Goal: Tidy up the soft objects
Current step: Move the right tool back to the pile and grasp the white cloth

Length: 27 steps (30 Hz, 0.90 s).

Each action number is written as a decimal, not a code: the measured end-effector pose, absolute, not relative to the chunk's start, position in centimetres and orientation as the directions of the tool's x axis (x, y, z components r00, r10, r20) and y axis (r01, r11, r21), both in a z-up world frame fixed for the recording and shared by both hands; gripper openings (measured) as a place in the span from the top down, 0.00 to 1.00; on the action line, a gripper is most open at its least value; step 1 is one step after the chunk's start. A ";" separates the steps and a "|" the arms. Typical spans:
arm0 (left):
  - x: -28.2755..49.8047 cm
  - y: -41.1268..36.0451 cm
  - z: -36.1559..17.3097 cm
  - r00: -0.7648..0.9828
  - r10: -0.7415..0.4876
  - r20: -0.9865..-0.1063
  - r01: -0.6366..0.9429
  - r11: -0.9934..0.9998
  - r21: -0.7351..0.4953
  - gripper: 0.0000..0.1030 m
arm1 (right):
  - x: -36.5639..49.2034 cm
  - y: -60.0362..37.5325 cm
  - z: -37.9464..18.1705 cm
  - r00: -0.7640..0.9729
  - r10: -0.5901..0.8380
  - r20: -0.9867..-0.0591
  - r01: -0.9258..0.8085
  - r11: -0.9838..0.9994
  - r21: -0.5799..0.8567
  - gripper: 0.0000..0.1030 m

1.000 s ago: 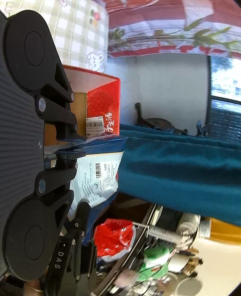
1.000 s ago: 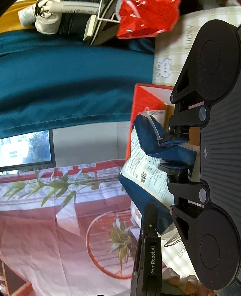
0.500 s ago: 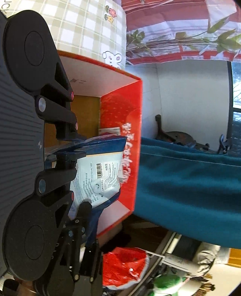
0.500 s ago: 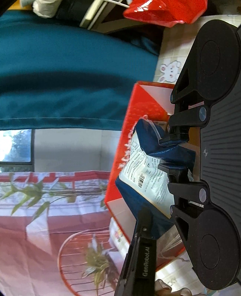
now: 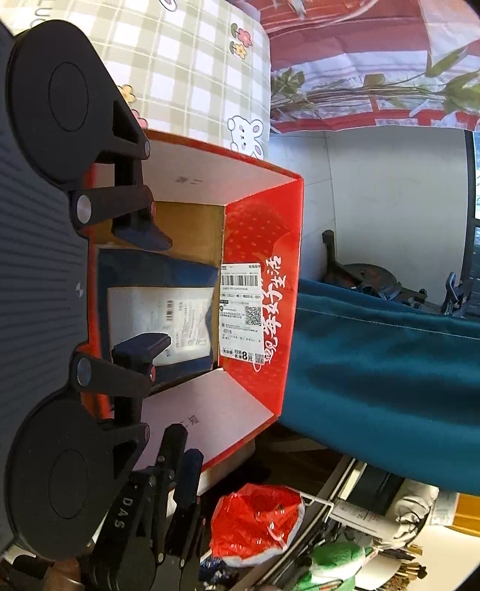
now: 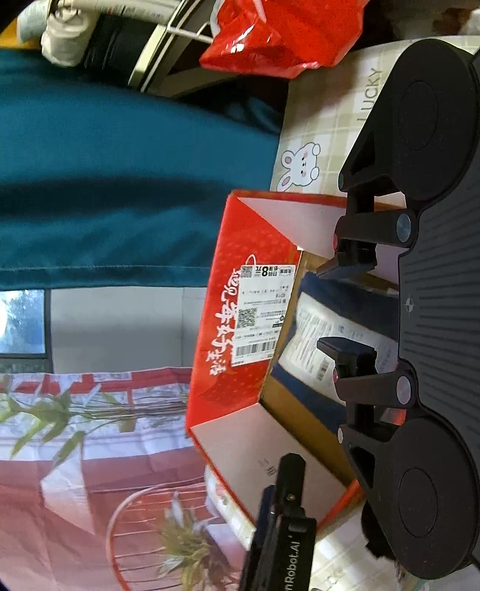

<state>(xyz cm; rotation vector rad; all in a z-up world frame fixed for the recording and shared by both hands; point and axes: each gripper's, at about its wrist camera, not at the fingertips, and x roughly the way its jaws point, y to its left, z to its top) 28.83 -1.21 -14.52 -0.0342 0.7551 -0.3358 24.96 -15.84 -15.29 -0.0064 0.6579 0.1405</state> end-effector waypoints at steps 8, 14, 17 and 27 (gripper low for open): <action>22.6 0.3 -13.4 0.658 -0.352 -0.666 0.328 0.930 -0.167 0.44 | 19.4 -15.6 -13.4 0.803 0.201 -0.561 -0.153 0.979 0.132 0.68; 17.8 1.9 -14.5 0.642 -0.365 -0.674 0.336 0.924 -0.180 0.42 | 14.2 -14.9 -13.6 0.795 0.245 -0.555 -0.171 0.968 0.183 0.63; 15.7 2.6 -15.6 0.631 -0.362 -0.686 0.321 0.927 -0.194 0.42 | 11.7 -14.3 -14.4 0.779 0.259 -0.571 -0.173 0.964 0.202 0.61; 11.8 2.8 -18.9 0.578 -0.382 -0.721 0.299 0.921 -0.249 0.41 | 6.3 -13.7 -15.8 0.739 0.247 -0.627 -0.151 0.967 0.203 0.48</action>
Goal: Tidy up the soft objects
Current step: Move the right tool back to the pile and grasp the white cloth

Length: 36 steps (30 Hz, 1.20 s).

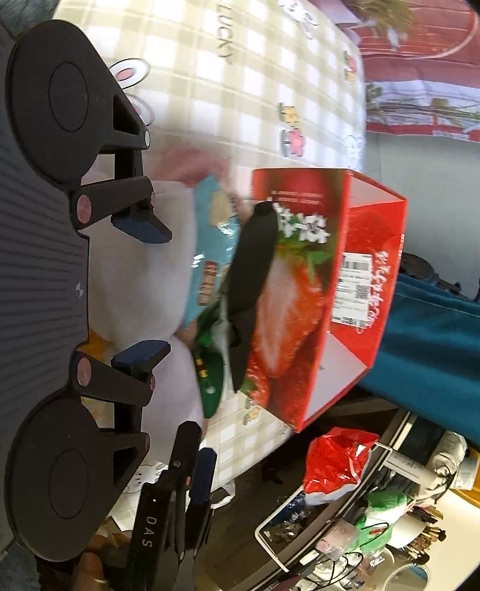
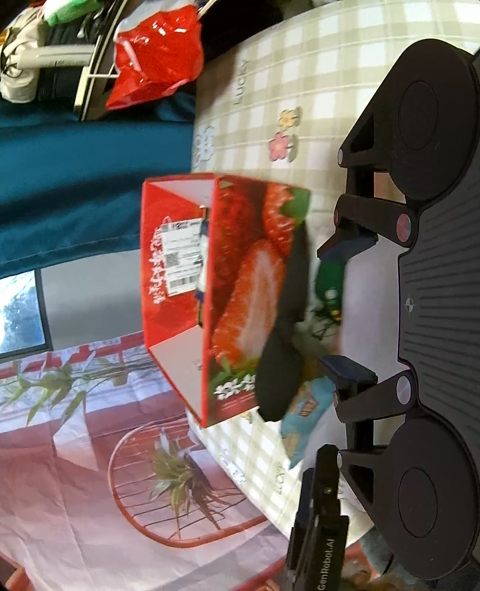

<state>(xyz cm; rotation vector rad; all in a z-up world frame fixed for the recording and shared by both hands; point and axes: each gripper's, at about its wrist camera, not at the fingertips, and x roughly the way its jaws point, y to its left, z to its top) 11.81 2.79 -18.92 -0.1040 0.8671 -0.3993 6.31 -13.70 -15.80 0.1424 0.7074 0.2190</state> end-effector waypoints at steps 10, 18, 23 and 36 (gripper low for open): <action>12.9 3.0 -22.1 0.544 -0.342 -0.767 0.233 0.939 -0.253 0.35 | 6.1 -13.6 -19.2 0.665 0.237 -0.709 -0.111 0.969 0.221 0.41; 14.1 2.9 -24.0 0.520 -0.375 -0.767 0.240 0.926 -0.290 0.31 | 7.3 -13.6 -22.2 0.601 0.274 -0.751 -0.091 0.957 0.276 0.42; 14.2 2.6 -24.5 0.516 -0.379 -0.768 0.252 0.924 -0.287 0.27 | 7.7 -14.0 -23.5 0.581 0.295 -0.759 -0.073 0.947 0.313 0.41; 14.4 2.6 -25.0 0.509 -0.398 -0.763 0.276 0.915 -0.294 0.24 | 8.1 -13.2 -24.2 0.568 0.298 -0.768 -0.096 0.950 0.297 0.44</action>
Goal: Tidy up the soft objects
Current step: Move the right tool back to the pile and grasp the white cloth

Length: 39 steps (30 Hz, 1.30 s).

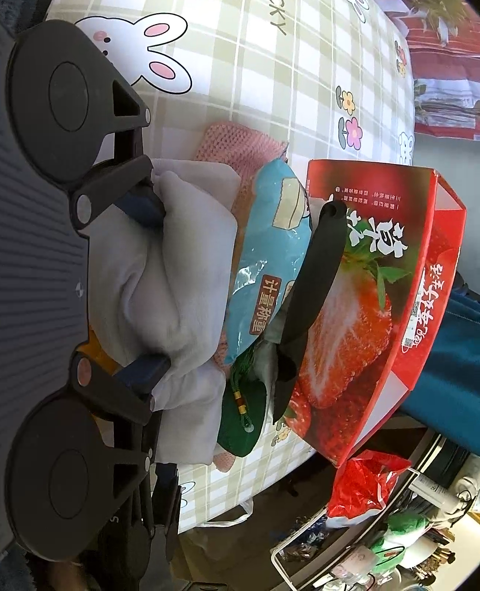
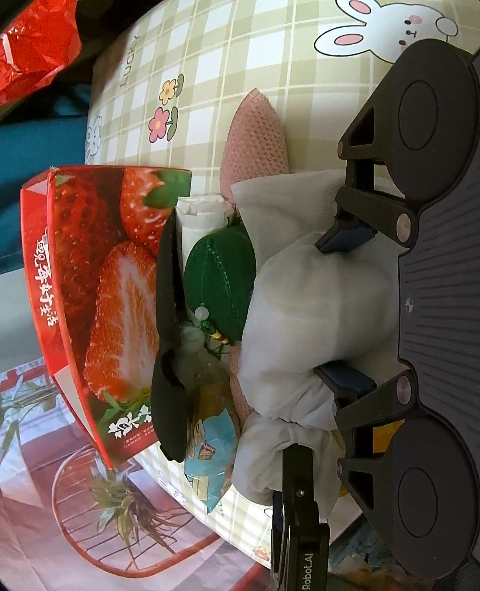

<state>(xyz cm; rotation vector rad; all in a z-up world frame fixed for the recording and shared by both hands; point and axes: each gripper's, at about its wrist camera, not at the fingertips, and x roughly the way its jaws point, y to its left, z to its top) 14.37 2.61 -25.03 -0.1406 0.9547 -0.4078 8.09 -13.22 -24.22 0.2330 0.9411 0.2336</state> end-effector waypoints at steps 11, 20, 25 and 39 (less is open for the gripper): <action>14.4 2.6 -25.2 0.511 -0.406 -0.758 0.288 0.911 -0.294 0.22 | 7.9 -12.4 -23.6 0.576 0.295 -0.762 -0.144 0.955 0.261 0.57; 14.6 2.2 -25.5 0.506 -0.417 -0.755 0.310 0.905 -0.292 0.16 | 7.8 -12.3 -23.4 0.582 0.307 -0.753 -0.166 0.951 0.260 0.63; 14.5 2.6 -25.6 0.514 -0.424 -0.746 0.303 0.903 -0.304 0.19 | 7.8 -12.5 -23.5 0.583 0.312 -0.750 -0.164 0.949 0.268 0.63; 13.0 3.5 -22.6 0.546 -0.471 -0.693 0.345 0.880 -0.325 0.76 | 6.7 -12.6 -21.4 0.615 0.368 -0.698 -0.204 0.929 0.310 0.76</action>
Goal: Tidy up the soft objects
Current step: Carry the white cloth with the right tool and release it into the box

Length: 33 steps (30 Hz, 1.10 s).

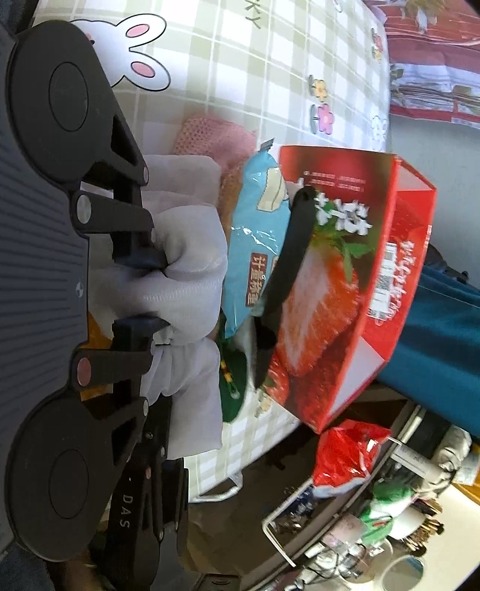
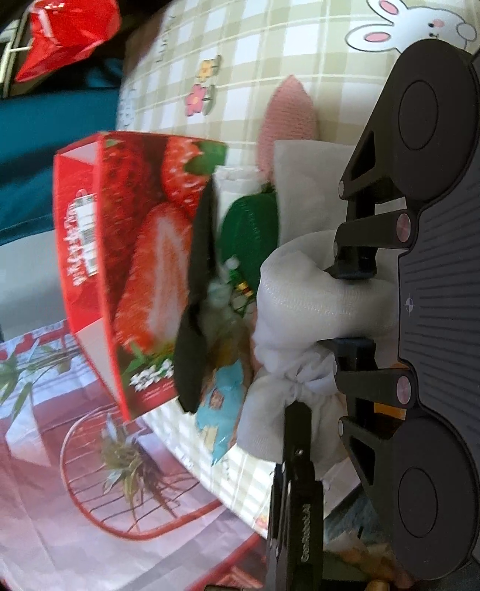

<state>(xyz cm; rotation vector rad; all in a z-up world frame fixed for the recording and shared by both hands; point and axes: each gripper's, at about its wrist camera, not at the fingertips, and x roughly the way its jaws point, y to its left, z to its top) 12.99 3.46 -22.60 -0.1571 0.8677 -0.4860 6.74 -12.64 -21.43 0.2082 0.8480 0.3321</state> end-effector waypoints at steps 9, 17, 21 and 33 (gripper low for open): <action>11.4 3.9 -17.9 0.589 -0.531 -0.609 0.424 0.845 -0.326 0.80 | 5.6 -13.3 -16.8 0.703 0.380 -0.601 -0.252 0.924 0.289 0.76; 11.8 3.4 -13.3 0.653 -0.551 -0.519 0.464 0.833 -0.301 0.81 | 5.5 -14.0 -12.5 0.772 0.376 -0.512 -0.283 0.925 0.253 0.76; 13.0 2.9 -10.9 0.685 -0.549 -0.479 0.471 0.835 -0.283 0.81 | 6.6 -14.5 -10.4 0.795 0.383 -0.471 -0.299 0.922 0.244 0.76; 20.6 -0.1 -6.8 0.777 -0.498 -0.386 0.466 0.866 -0.180 0.81 | 13.6 -15.7 -5.6 0.875 0.335 -0.350 -0.294 0.941 0.166 0.76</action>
